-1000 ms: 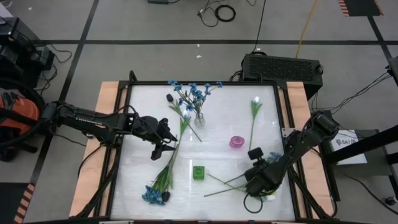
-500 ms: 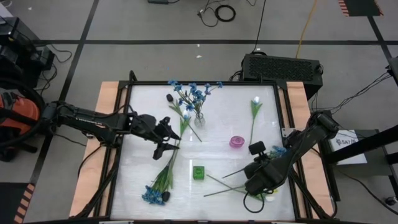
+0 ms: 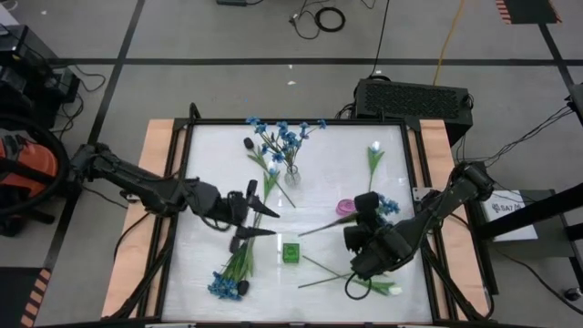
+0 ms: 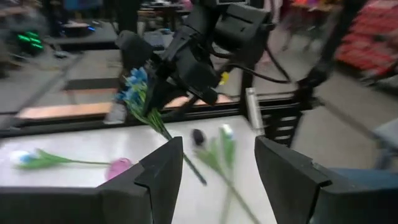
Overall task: Sort flowers into vase by color
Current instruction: Put the right blue flowers into the transparent vase
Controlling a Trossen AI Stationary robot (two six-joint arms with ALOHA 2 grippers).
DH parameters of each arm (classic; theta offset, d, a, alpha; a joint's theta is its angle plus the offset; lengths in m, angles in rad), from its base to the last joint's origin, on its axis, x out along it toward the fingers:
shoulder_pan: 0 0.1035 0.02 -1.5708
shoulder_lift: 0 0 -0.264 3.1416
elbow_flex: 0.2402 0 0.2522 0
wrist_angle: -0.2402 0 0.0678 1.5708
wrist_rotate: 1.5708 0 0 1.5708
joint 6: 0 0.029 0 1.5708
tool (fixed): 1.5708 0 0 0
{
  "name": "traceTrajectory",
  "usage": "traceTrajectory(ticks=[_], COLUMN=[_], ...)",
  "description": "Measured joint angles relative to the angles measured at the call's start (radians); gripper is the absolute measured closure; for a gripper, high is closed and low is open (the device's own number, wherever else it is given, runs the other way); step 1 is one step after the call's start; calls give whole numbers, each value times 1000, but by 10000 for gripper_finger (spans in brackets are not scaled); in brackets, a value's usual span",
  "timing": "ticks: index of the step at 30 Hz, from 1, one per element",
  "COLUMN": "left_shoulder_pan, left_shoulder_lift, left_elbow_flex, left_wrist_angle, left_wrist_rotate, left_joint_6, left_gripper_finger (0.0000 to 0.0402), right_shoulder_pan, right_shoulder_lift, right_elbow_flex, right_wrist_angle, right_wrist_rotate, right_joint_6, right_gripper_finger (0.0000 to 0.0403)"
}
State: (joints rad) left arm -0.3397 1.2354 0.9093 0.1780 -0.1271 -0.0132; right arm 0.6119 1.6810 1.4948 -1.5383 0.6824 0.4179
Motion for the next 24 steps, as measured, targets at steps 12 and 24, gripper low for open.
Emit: traceTrajectory(ticks=[12,24], left_shoulder_pan=[-29,27], left_shoulder_lift=[332,458], left_elbow_flex=[336,439], left_wrist_angle=[-204,-387], left_wrist_rotate=[-271,-285], left_joint_6=[85,126], left_gripper_finger=[130,89], right_shoulder_pan=[-37,-15], right_shoulder_lift=[0,0], right_elbow_flex=[0,0], right_wrist_angle=[10,19], right_wrist_rotate=[-7,-10], right_joint_6=[146,146], right_gripper_finger=[395,394])
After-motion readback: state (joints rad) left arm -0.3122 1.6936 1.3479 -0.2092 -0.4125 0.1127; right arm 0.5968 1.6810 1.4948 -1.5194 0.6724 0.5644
